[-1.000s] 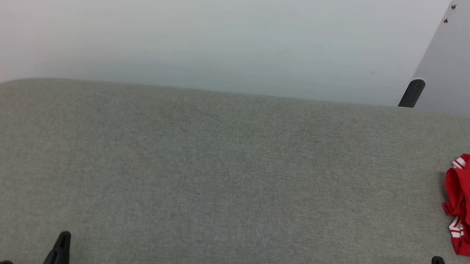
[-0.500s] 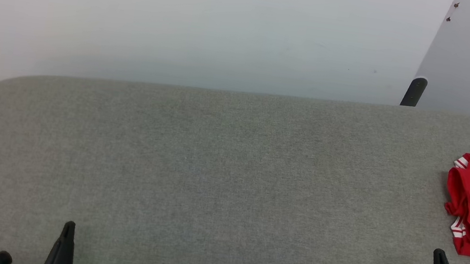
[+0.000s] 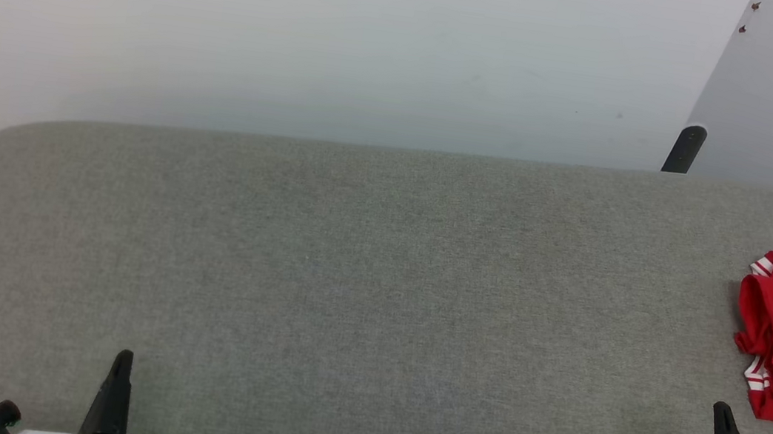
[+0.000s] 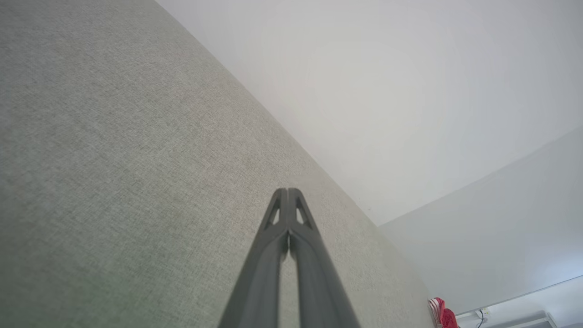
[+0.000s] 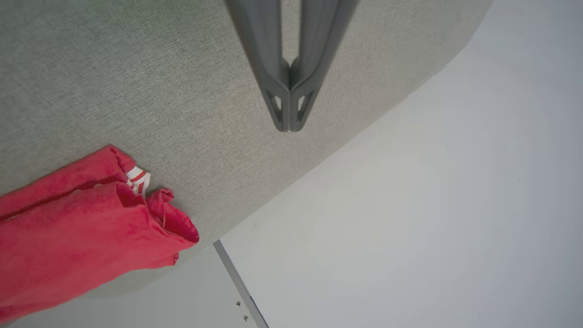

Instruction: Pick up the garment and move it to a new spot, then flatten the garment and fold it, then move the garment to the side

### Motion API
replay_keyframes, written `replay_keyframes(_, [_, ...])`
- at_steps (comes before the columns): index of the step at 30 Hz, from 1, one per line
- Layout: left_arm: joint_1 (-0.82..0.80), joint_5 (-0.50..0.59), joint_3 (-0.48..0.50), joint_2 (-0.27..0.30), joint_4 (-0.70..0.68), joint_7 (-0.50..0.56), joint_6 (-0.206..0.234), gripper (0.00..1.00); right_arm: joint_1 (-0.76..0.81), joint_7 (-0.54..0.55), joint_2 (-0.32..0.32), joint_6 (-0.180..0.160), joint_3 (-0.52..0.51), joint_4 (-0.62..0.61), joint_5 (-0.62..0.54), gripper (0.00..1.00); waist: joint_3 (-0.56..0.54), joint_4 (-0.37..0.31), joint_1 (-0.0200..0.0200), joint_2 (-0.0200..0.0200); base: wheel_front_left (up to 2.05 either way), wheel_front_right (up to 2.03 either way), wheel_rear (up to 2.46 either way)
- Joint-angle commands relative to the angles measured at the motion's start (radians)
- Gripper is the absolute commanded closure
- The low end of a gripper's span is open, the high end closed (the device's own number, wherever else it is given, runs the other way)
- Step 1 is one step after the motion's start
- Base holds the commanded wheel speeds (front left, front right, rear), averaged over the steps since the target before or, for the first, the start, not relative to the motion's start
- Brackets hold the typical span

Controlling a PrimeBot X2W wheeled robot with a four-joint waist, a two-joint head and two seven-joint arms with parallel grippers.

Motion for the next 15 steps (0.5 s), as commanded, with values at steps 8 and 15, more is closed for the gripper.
replay_keyframes(8, [-0.038, -0.102, 0.007, -0.004, -0.003, 0.032, 0.000, 1.00, -0.040, 0.032, 0.008, 0.000, -0.009, -0.005, 0.129, 1.00, 0.003, 0.002, 0.0000, -0.0001, 0.00, 0.00, 0.00])
replay_keyframes(15, [-0.054, -0.170, 0.008, -0.011, 0.000, 0.053, 0.000, 1.00, -0.052, 0.053, 0.014, 0.000, -0.013, -0.001, 0.213, 1.00, 0.006, 0.004, 0.0000, -0.0001, 0.00, 0.00, 0.00])
